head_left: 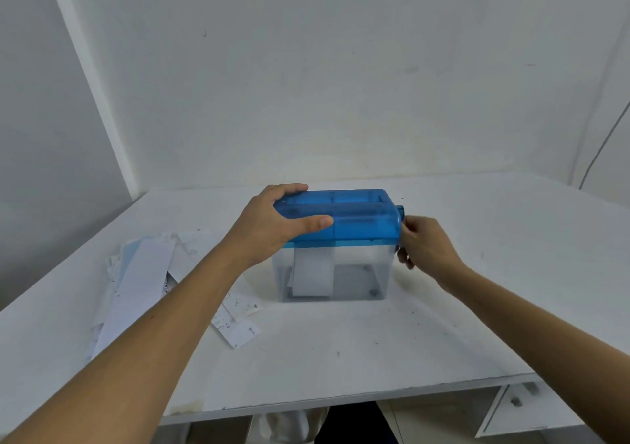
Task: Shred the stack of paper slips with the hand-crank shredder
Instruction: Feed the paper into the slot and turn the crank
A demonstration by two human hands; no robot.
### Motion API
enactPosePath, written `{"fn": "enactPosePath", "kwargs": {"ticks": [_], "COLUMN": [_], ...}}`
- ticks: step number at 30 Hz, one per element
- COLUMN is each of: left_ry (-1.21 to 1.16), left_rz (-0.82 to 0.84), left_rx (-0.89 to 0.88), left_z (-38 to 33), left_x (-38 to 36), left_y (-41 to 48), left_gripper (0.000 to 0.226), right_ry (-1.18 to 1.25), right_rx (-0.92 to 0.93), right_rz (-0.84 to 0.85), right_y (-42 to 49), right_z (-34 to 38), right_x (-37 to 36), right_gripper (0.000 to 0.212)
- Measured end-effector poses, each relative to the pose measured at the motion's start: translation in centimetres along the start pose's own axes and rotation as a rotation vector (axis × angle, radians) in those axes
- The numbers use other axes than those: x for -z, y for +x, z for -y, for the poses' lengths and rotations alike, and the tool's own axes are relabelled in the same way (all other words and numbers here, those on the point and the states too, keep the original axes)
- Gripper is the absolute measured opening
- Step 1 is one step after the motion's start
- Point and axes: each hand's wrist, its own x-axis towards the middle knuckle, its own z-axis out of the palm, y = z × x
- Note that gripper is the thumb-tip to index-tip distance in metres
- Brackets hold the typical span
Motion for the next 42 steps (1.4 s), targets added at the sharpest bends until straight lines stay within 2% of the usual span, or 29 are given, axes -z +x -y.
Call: {"fn": "enactPosePath", "kwargs": {"ticks": [4,7,11,13,15,18,21,24,28,35,38,42], "left_ry": [-0.001,0.012,0.013,0.006,0.006,0.004,0.001,-0.003,0.002,-0.001,-0.002,0.001], "left_rz": [-0.007,-0.027,0.007,0.029,0.044,0.047,0.046,0.035,0.023,0.01,0.022,0.026], "left_rx": [0.005,0.007,0.01,0.018,0.027,0.027,0.026,0.016,0.015,0.015,0.027,0.049], "left_z": [0.0,-0.1,-0.6,-0.7,-0.8,-0.8,-0.7,-0.5,-0.3,-0.3,-0.6,-0.6], "left_x": [-0.1,-0.2,0.0,0.1,0.2,0.3,0.2,0.2,0.1,0.0,0.0,-0.1], "left_y": [0.0,-0.1,-0.2,-0.3,-0.3,-0.2,-0.2,-0.2,-0.1,-0.3,-0.5,-0.8], "left_gripper": [0.096,0.099,0.096,0.094,0.093,0.093,0.094,0.092,0.092,0.093,0.093,0.094], "right_ry": [-0.08,-0.034,0.056,-0.01,-0.021,0.072,0.191,0.231,0.19,0.104,0.017,0.067], "right_rx": [-0.018,0.048,0.178,0.212,0.223,0.207,0.153,0.02,-0.169,-0.227,-0.153,-0.009], "right_rz": [0.109,0.207,0.337,0.361,0.319,0.134,0.009,0.053,0.21,0.299,0.195,0.041], "right_y": [-2.7,-5.0,-6.0,-5.3,-4.1,-1.2,1.7,3.4,3.3,1.7,1.5,1.7], "right_z": [0.4,1.5,4.9,6.4,7.1,7.4,7.2,5.8,2.9,1.5,1.6,2.0], "right_x": [1.0,3.3,8.0,9.3,9.3,7.8,5.5,3.2,1.5,1.3,1.6,2.3], "right_gripper": [0.035,0.042,0.034,0.035,0.036,0.037,0.028,0.026,0.02,0.018,0.018,0.027]}}
